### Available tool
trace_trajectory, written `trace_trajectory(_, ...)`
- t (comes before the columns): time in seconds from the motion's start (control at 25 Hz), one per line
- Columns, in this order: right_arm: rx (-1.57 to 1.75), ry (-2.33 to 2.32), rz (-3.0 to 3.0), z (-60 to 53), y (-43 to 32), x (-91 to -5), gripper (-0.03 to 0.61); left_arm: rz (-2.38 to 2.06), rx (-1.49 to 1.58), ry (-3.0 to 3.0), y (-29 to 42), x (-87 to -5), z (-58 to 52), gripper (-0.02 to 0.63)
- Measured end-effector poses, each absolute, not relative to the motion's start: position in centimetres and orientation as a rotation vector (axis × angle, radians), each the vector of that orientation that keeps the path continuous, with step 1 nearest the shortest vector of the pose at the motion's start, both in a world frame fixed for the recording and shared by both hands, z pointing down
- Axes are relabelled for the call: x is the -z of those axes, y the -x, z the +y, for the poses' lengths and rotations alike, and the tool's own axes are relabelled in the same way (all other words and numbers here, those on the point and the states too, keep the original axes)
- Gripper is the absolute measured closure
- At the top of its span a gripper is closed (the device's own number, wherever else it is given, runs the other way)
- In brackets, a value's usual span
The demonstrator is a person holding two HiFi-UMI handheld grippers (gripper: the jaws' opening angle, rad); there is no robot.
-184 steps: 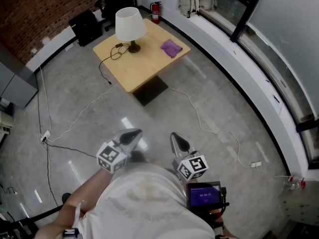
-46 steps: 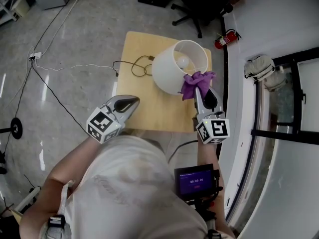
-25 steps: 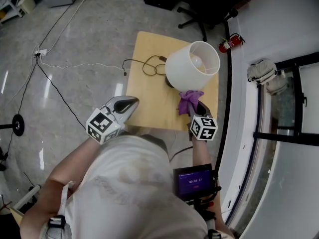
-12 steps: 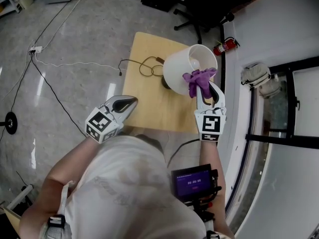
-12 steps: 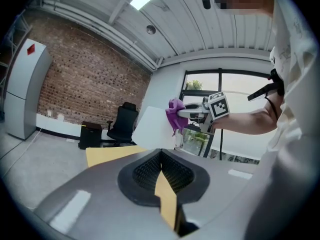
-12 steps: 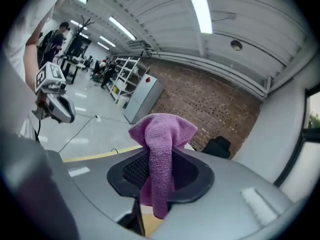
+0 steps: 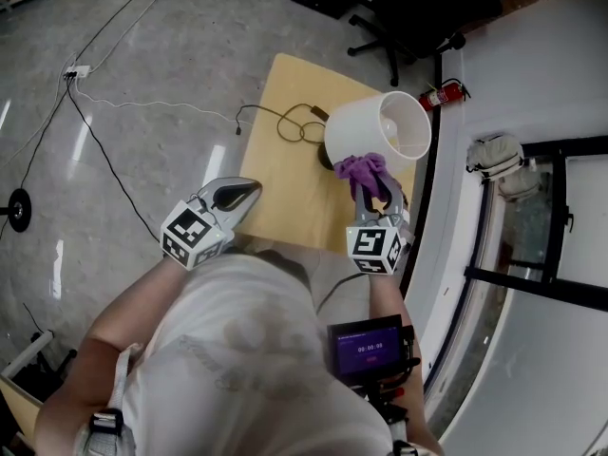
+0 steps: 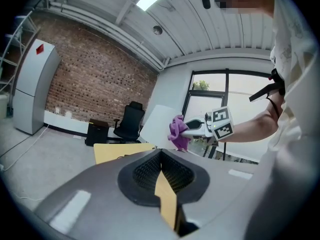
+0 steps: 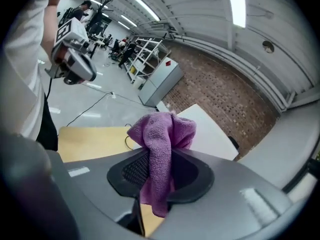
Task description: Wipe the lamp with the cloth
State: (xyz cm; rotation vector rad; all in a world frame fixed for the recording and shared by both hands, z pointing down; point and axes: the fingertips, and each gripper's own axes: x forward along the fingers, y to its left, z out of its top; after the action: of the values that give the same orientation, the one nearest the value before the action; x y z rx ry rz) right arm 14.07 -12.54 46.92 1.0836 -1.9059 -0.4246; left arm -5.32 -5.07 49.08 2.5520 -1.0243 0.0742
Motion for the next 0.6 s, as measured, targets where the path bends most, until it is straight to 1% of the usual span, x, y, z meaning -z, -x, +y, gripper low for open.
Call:
trace_trajectory(0.24,0.393,-0.867,-1.786,-10.4,-14.2,-53.8,0.466,-1.034,-0.067,-2.544,5.5,-49.3,-5.4,0.612)
trace_trajectory(0.36,0.361,-0.772,-1.781,-9.4,-13.7,-54.9,0.466,-1.039,-0.057,-2.541,5.7,-49.3,-5.5,0.612)
trace_trajectory(0.44,0.387,-0.739,-1.82,-9.1,-12.4,-53.0,0.466,-1.045,-0.047,-2.538,5.8,-49.2,-5.6,0.612)
trace_trajectory(0.6,0.581,-0.719,-1.87,-10.4,-9.1,-45.0,0.466,-1.071,-0.025,-2.526,6.8,-49.3,-5.8,0.612)
